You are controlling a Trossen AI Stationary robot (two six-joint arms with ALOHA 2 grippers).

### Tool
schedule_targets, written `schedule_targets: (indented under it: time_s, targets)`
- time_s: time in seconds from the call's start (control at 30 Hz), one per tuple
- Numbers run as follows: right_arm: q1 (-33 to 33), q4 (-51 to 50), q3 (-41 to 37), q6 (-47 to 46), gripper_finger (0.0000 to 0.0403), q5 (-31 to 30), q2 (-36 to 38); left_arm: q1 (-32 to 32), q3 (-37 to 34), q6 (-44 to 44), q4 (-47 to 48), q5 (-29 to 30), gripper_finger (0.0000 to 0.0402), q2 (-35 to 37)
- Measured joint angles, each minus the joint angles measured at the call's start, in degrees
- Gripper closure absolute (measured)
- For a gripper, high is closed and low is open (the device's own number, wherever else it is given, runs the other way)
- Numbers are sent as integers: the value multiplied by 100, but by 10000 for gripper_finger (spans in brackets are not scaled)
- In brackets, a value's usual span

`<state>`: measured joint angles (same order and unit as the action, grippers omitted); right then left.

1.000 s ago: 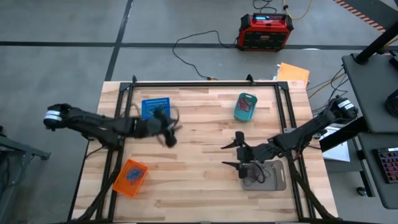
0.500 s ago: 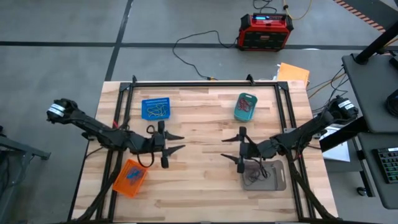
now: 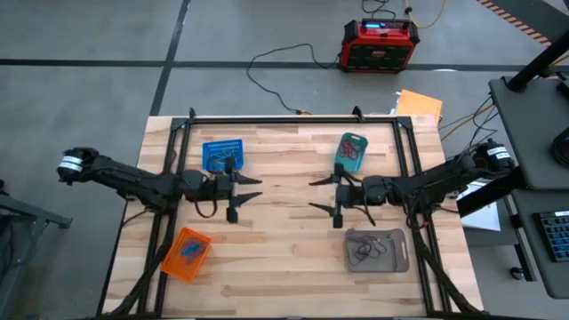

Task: Sort rubber bands into baskets
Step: Return to Home Position

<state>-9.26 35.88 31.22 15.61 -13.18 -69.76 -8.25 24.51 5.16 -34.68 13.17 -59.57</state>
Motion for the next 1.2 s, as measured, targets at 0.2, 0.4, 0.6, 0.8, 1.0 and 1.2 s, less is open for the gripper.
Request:
schedule_targets:
  time_s: [0.2,0.4,0.6,0.8,1.0,1.2]
  targets:
    - [227,-15,-54,7,140,285,71,78,-319,50,753,-75,271,1249]
    - [351,-16,-168,132,133,317,398,87,-480,16,1722,-75,271,2548]
    - [473,37,-432,116,133,369,1008,85,-748,-75,2387,-75,271,3661]
    - [665,13,-825,114,139,827,1723,87,-1107,-268,2534,-104,271,4639]
    - [890,235,-1353,5,138,833,2377,87,-1583,-342,2574,-492,271,5515]
    - [1163,732,-2007,-213,131,1035,3039,87,-1787,-496,2673,-495,271,5961]
